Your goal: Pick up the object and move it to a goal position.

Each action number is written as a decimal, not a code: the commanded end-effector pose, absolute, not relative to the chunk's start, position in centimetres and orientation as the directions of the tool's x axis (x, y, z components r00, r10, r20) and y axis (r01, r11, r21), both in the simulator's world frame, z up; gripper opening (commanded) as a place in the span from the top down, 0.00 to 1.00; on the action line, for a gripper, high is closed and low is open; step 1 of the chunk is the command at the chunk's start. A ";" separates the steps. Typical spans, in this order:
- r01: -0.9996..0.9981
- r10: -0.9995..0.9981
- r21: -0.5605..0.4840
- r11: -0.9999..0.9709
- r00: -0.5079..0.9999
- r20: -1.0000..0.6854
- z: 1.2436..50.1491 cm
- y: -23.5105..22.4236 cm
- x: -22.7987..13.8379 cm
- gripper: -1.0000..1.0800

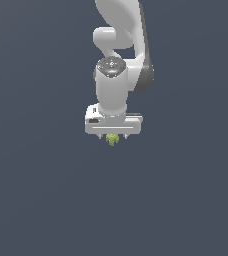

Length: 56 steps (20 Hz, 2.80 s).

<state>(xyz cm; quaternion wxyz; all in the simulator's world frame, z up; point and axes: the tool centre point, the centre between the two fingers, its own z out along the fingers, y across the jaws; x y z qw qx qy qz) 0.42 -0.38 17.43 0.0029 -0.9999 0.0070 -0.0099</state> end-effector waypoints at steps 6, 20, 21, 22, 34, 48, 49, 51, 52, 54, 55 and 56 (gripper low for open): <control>-0.024 -0.024 -0.022 -0.999 1.000 0.017 17.5 -0.2 0.3 0.04; 0.003 0.002 -0.034 -0.999 1.000 0.015 17.0 -0.1 -0.4 0.04; 0.014 0.013 -0.033 -0.999 1.000 0.015 16.8 -0.1 -0.5 0.04; 0.026 0.025 -0.032 -0.999 1.000 0.015 16.6 -0.1 -0.6 0.04; 0.278 0.278 -0.011 -0.960 0.961 0.011 13.1 -0.7 -3.9 0.04; 0.554 0.554 0.000 -0.832 0.832 0.001 9.5 -0.9 -8.3 0.04; 0.564 0.564 0.000 -0.826 0.826 0.001 9.4 -0.9 -8.4 0.04; 0.579 0.579 0.000 -0.816 0.816 0.000 9.2 -0.9 -8.7 0.04; 0.584 0.584 0.000 -0.812 0.812 0.000 9.1 -0.9 -8.8 0.04; 0.591 0.591 0.000 -0.806 0.806 0.000 9.0 -0.9 -8.9 0.04; 0.593 0.593 0.000 -0.805 0.805 0.000 9.0 -0.9 -9.0 0.04; 0.594 0.594 0.000 -0.805 0.805 0.000 9.0 -0.9 -9.0 0.04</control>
